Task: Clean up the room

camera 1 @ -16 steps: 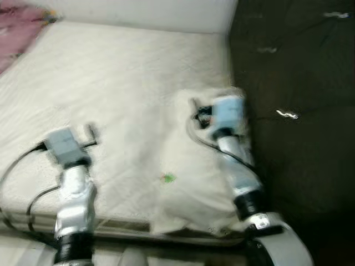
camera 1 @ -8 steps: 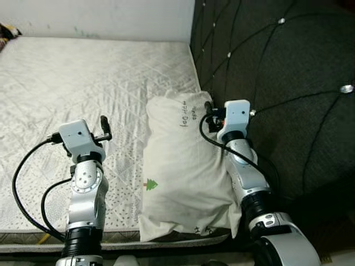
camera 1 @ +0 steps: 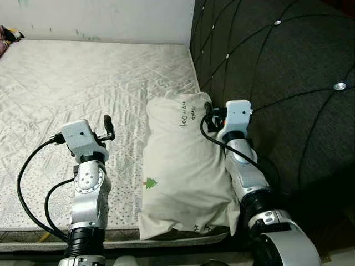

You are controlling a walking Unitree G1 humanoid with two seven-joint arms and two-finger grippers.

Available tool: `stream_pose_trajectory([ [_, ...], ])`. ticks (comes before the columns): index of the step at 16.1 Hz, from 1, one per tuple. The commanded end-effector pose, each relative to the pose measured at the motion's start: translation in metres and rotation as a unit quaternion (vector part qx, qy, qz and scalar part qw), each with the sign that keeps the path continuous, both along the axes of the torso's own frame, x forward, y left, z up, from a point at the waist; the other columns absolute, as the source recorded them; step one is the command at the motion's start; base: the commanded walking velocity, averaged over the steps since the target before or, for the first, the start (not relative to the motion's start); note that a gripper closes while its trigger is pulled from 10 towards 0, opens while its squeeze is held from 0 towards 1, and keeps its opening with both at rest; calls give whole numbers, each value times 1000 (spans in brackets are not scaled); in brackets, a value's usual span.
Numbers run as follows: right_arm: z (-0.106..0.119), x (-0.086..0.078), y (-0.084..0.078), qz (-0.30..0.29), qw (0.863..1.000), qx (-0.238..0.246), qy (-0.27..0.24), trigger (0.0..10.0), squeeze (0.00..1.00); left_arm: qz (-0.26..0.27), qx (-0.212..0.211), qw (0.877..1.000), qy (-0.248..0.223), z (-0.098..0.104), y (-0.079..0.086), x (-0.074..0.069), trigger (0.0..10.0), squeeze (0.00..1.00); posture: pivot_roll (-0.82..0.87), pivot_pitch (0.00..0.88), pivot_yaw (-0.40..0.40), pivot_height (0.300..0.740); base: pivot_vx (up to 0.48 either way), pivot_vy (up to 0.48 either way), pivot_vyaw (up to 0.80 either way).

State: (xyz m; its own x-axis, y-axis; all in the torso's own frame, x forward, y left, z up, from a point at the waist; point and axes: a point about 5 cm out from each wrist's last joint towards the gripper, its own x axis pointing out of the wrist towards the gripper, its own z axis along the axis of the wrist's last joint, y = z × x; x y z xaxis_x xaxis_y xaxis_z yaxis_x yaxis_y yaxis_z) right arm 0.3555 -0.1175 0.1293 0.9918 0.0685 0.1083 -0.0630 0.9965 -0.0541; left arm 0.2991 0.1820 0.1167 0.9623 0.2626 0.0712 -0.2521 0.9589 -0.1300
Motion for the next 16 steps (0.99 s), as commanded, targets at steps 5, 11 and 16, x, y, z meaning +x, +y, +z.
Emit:
stream_pose_trajectory([
  [5, 3, 2, 5, 14, 1000, 1, -5, 10000, 0, -4, -8, 1000, 2, -1, -1, 2, 10000, 0, 69, 0, -13, 740, 0, 330, 0],
  [11, 4, 2, 7, 19, 1000, 2, -8, 10000, 0, -6, -6, 1000, 3, -1, -1, 2, 10000, 0, 71, 0, -10, 740, 0, 480, 0],
  [16, 4, 2, 9, 20, 1000, 2, -11, 10000, 0, -8, -1, 1000, 2, 0, 0, 3, 10000, 0, 74, 0, -6, 740, 0, 480, 0],
])
